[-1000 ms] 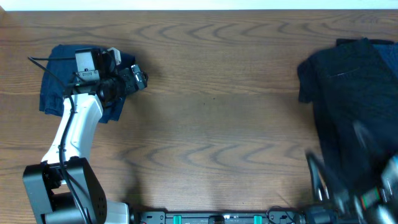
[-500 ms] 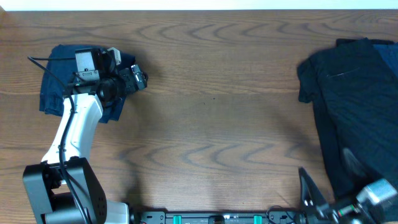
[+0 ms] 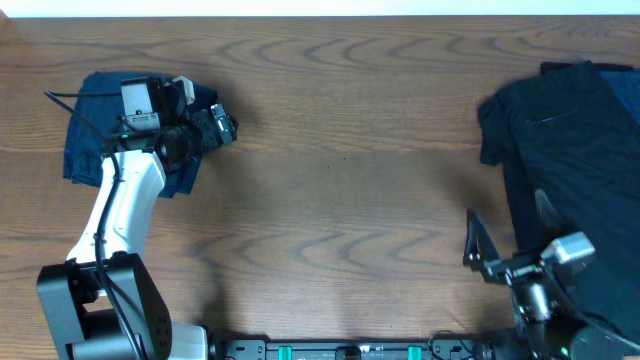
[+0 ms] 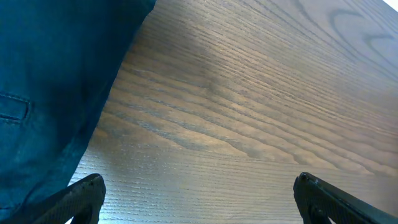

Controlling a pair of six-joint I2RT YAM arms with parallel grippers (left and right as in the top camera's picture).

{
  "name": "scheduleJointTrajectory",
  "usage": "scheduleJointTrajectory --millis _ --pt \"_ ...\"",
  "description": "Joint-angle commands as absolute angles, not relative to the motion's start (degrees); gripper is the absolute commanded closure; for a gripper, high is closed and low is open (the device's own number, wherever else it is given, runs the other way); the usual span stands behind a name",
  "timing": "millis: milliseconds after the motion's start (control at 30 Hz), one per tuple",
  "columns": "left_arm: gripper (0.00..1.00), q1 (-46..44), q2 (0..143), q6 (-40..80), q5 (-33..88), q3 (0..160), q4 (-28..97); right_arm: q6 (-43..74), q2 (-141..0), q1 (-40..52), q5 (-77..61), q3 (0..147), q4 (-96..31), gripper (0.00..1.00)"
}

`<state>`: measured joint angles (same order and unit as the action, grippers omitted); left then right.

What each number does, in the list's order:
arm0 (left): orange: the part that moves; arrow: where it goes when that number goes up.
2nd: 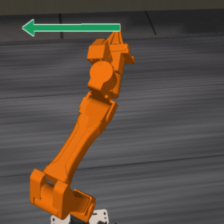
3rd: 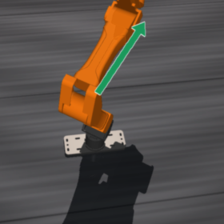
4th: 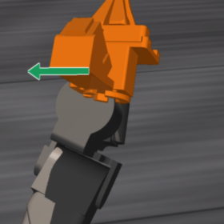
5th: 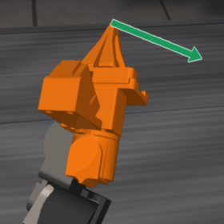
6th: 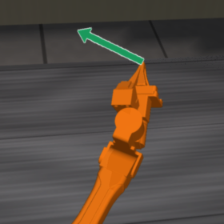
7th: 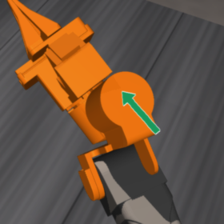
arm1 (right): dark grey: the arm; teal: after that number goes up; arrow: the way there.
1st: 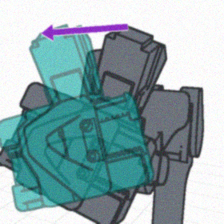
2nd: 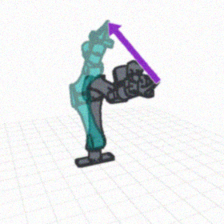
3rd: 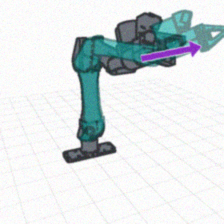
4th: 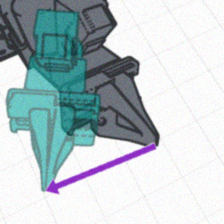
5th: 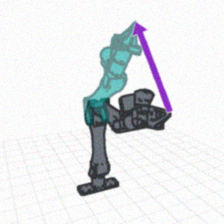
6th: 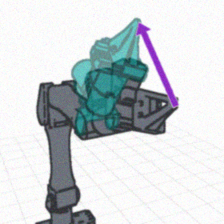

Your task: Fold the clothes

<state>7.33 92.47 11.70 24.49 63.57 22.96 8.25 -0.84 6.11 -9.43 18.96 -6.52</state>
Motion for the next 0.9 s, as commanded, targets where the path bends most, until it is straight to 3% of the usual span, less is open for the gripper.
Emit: scheduleJointTrajectory --millis 0,467,867 --pt "0.02 7.4 91.2 10.5 24.8 64.6 23.1 7.6 -0.3 5.6 -5.0 15.3 -3.4 0.01" --pt "0.02 7.4 91.2 10.5 24.8 64.6 23.1 7.6 -0.3 5.6 -2.8 0.6 10.1 0.01" --pt "0.02 7.4 91.2 10.5 24.8 64.6 23.1 3.9 -0.3 5.6 -2.8 0.3 0.4 0.01"
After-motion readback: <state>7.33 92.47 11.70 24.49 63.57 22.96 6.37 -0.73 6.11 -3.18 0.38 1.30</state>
